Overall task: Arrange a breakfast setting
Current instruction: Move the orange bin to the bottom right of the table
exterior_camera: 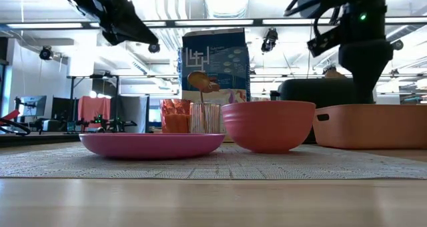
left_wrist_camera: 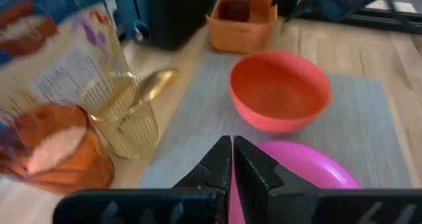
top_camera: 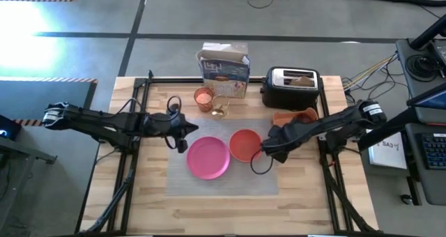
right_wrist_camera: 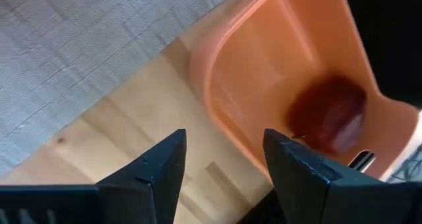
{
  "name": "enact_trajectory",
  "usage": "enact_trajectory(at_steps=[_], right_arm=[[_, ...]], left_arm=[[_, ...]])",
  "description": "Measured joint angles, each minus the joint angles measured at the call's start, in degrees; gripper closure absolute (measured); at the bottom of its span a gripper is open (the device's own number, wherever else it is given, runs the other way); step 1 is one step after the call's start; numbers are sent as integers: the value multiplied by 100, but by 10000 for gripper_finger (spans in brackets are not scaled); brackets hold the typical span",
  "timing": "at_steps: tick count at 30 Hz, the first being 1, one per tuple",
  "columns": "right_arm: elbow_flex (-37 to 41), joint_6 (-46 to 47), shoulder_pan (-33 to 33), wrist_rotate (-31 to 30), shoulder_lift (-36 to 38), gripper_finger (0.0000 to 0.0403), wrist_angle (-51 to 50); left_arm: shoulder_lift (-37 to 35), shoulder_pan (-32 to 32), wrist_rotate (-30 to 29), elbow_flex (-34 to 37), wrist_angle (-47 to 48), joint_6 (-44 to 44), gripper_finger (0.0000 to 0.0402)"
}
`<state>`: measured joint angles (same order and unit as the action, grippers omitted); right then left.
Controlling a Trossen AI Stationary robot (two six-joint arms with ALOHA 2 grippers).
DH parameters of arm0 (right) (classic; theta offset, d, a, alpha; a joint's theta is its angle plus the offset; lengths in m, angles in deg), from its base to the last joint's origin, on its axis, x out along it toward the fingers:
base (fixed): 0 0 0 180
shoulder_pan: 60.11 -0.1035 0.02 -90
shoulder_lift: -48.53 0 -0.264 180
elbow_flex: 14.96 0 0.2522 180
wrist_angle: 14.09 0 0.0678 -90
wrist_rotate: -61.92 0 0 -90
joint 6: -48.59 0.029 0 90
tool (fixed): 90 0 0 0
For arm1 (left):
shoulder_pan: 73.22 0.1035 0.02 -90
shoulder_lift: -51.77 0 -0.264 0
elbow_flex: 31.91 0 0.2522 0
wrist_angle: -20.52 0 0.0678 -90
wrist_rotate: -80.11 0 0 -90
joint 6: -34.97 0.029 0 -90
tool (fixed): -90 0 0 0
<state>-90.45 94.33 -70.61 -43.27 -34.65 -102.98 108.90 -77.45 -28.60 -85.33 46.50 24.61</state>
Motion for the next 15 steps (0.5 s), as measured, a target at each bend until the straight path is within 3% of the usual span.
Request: enact_trajectory(at_steps=[10, 15], right_arm=[[6, -647, 531, -91, -244, 207, 49], [20, -850, 720, 27, -371, 208, 91]], left_arm=[[0, 0, -457, 0, -512, 497, 402], [0, 0, -1013, 0, -1015, 907, 402]])
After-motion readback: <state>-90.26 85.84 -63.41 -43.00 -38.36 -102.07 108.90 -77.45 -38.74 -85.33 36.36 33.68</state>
